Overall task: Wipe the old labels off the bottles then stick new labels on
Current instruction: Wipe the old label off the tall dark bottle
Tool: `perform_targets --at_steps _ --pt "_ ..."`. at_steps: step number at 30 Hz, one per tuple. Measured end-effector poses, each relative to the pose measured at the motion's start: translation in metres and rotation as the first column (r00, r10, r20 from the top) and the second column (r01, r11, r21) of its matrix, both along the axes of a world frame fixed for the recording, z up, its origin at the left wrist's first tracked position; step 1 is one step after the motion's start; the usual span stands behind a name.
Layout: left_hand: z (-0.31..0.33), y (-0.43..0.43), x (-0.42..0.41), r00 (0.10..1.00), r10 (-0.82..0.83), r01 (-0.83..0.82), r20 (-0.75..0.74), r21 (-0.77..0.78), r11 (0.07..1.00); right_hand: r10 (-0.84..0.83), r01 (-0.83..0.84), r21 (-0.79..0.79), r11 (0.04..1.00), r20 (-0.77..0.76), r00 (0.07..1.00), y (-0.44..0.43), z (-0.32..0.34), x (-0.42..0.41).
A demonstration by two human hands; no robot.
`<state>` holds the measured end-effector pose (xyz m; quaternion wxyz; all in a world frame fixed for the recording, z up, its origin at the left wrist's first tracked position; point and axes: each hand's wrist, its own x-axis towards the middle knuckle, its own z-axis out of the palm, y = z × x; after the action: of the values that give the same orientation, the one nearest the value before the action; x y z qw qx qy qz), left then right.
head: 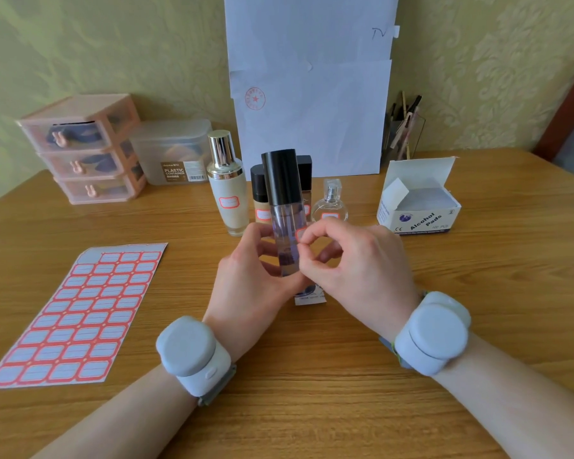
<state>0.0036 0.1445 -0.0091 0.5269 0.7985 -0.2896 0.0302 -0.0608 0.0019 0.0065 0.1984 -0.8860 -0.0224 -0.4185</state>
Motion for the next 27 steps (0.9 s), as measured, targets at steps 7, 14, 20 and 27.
perform_targets --at_steps 7,14,20,27 --pt "0.0008 -0.0009 -0.0017 1.000 -0.009 0.009 0.013 0.008 1.000 -0.034 0.034 -0.019 0.999 0.014 0.999 0.0004 -0.0005 0.0013" --pt "0.0017 0.0015 0.0015 0.993 -0.081 0.079 -0.091 -0.022 0.997 0.030 -0.030 0.126 0.992 0.008 1.000 -0.0022 -0.0010 0.0025" --pt "0.0008 0.0018 0.0026 0.986 -0.089 0.080 -0.144 -0.066 0.995 0.113 -0.114 0.308 0.945 0.018 0.993 0.0002 -0.0012 0.0013" --pt "-0.0007 0.0012 0.0043 0.980 -0.093 0.084 -0.174 -0.058 0.995 0.091 -0.085 0.234 0.969 -0.018 0.996 -0.0006 -0.0032 0.0020"
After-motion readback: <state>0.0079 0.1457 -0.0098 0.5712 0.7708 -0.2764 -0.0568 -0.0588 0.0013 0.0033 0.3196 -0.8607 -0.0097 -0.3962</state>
